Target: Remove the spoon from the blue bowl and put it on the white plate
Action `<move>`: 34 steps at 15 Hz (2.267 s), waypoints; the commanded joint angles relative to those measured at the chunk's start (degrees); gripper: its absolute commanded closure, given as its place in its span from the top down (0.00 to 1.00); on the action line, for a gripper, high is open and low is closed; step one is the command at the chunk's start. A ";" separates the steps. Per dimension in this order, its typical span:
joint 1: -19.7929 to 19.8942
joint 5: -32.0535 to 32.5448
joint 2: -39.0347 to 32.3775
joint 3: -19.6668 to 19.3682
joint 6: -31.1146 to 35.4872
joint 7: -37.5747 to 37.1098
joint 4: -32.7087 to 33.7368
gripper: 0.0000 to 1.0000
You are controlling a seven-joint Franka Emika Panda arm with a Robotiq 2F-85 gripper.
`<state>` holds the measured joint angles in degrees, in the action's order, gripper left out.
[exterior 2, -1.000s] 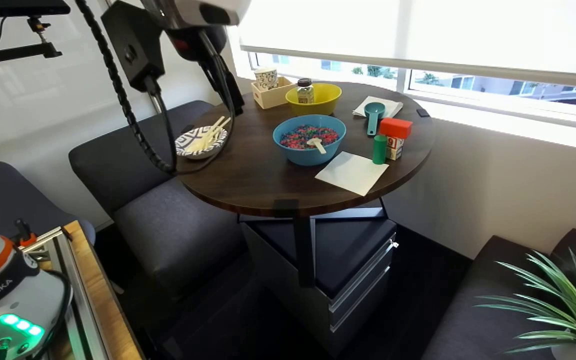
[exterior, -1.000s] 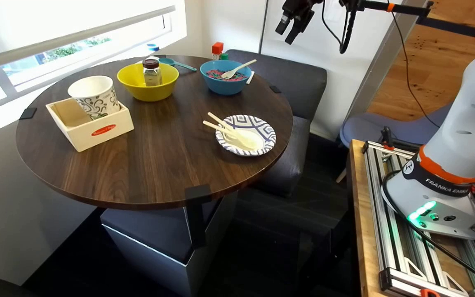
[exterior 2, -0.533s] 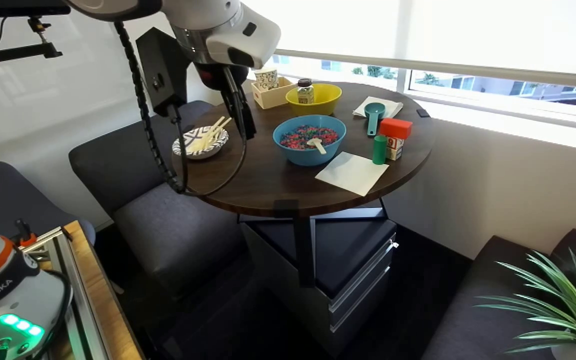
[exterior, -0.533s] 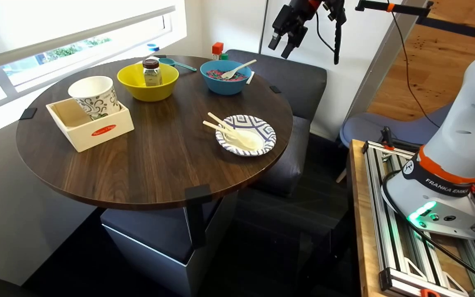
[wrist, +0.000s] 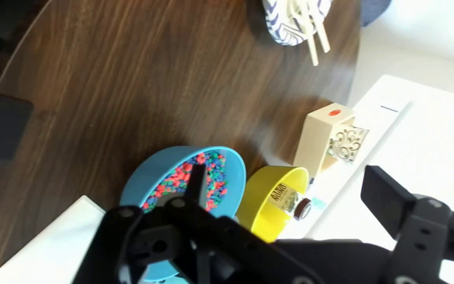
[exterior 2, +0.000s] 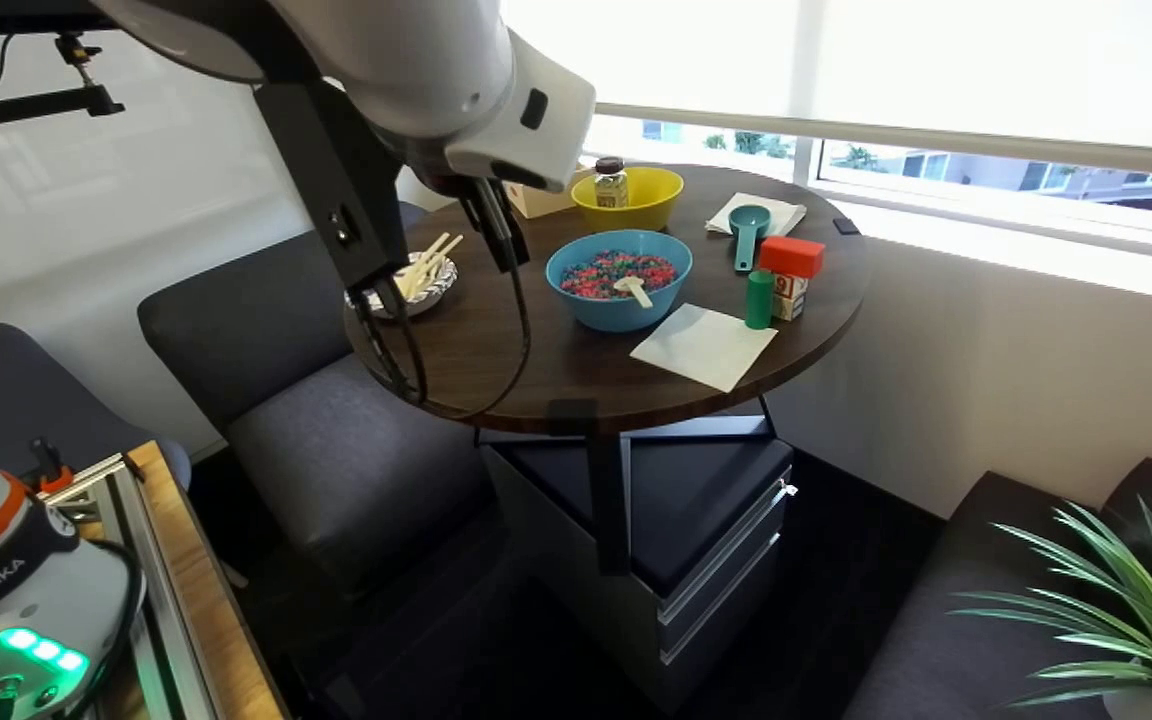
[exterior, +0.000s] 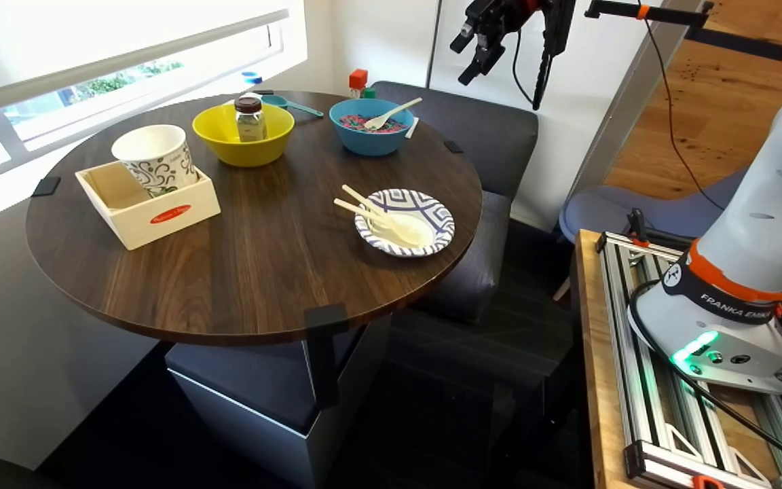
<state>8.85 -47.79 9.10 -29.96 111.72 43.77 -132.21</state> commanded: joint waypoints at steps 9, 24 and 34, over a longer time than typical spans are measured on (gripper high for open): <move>14.74 -24.37 -26.81 3.30 -14.98 7.03 13.14 1.00; 15.20 -27.30 -31.32 8.71 -3.41 -6.98 20.26 0.56; 17.86 -30.30 -31.37 8.96 -3.33 -7.58 20.64 0.77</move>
<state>25.43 -76.02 -22.31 -21.79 108.83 37.09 -112.19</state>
